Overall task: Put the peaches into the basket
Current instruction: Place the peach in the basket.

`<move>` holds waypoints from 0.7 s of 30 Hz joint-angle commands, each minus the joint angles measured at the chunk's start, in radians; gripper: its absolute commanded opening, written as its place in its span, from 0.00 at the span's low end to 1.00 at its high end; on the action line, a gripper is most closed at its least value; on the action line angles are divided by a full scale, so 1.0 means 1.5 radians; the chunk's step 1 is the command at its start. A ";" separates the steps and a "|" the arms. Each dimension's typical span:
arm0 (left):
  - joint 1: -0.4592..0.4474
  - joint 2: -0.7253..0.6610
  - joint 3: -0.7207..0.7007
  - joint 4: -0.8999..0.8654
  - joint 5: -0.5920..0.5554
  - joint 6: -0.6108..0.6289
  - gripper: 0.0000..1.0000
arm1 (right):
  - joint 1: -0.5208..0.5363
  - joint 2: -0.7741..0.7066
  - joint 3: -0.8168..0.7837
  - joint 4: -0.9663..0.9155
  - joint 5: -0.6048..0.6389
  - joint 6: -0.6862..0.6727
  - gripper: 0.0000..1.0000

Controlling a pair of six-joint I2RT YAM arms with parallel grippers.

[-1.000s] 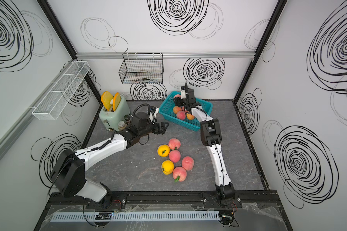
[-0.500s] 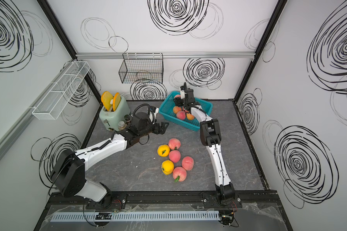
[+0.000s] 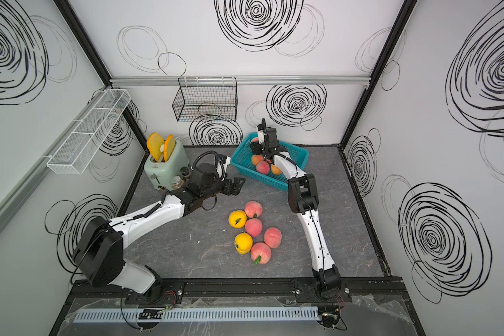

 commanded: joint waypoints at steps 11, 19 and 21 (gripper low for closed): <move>-0.009 0.000 0.013 0.021 -0.014 0.010 0.98 | 0.001 0.030 0.032 -0.049 0.014 -0.021 0.74; -0.011 -0.003 0.009 0.017 -0.018 0.010 0.98 | 0.001 0.032 0.032 -0.057 0.017 -0.023 0.75; -0.011 -0.004 0.008 0.017 -0.019 0.011 0.98 | 0.001 0.031 0.032 -0.058 0.018 -0.023 0.76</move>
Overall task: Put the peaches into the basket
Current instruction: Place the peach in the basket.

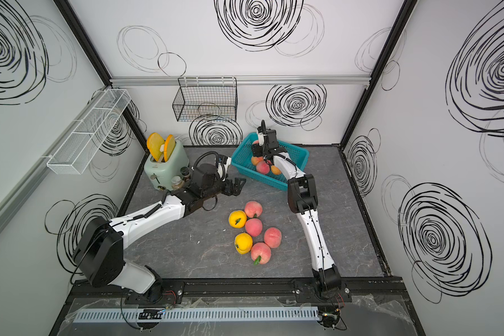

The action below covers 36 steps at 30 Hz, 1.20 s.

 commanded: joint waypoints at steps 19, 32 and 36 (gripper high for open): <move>-0.003 -0.012 0.003 0.009 -0.022 0.015 0.98 | 0.002 -0.005 0.010 -0.021 -0.007 -0.007 0.83; -0.003 -0.024 -0.008 0.012 -0.022 0.019 0.98 | 0.001 -0.063 -0.052 0.006 -0.026 -0.005 0.87; -0.003 -0.032 -0.011 -0.003 -0.024 0.020 0.98 | 0.003 -0.108 -0.100 0.018 -0.037 -0.003 0.87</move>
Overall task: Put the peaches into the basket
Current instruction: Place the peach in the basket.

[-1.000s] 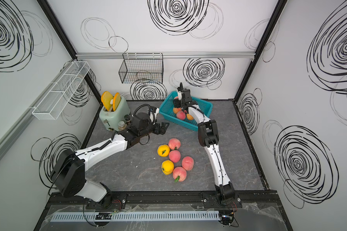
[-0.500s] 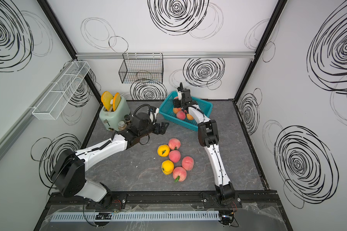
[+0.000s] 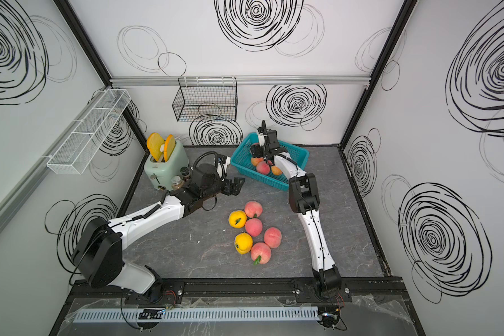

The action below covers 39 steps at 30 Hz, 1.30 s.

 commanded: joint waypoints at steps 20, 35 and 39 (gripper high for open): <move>-0.037 -0.134 -0.126 -0.098 -0.002 -0.049 0.98 | 0.078 -0.521 -0.645 0.178 -0.008 0.033 0.96; -0.104 -0.228 -0.293 -0.043 0.008 -0.134 0.98 | 0.168 -0.846 -1.026 0.170 0.020 0.054 0.98; -0.115 -0.228 -0.318 -0.019 0.007 -0.152 0.98 | 0.192 -0.931 -1.101 0.166 0.032 0.080 0.99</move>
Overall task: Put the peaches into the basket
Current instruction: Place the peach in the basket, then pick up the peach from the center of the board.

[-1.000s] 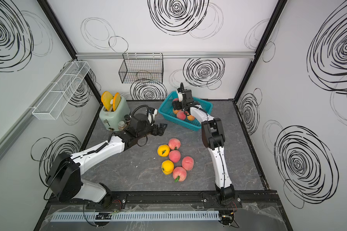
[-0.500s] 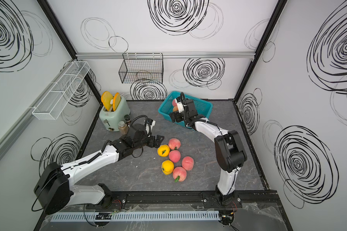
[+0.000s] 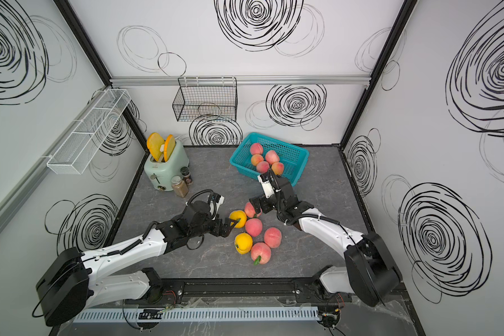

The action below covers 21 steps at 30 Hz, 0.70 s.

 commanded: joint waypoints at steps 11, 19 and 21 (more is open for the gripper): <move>-0.017 0.001 -0.010 0.045 -0.032 -0.026 0.98 | 0.052 -0.142 -0.124 0.000 -0.001 0.061 1.00; -0.014 0.050 0.009 0.057 -0.037 -0.019 0.98 | 0.061 -0.153 -0.158 0.021 -0.014 0.061 1.00; -0.012 0.062 0.013 0.062 -0.035 -0.018 0.98 | 0.061 -0.158 -0.167 0.032 -0.019 0.062 1.00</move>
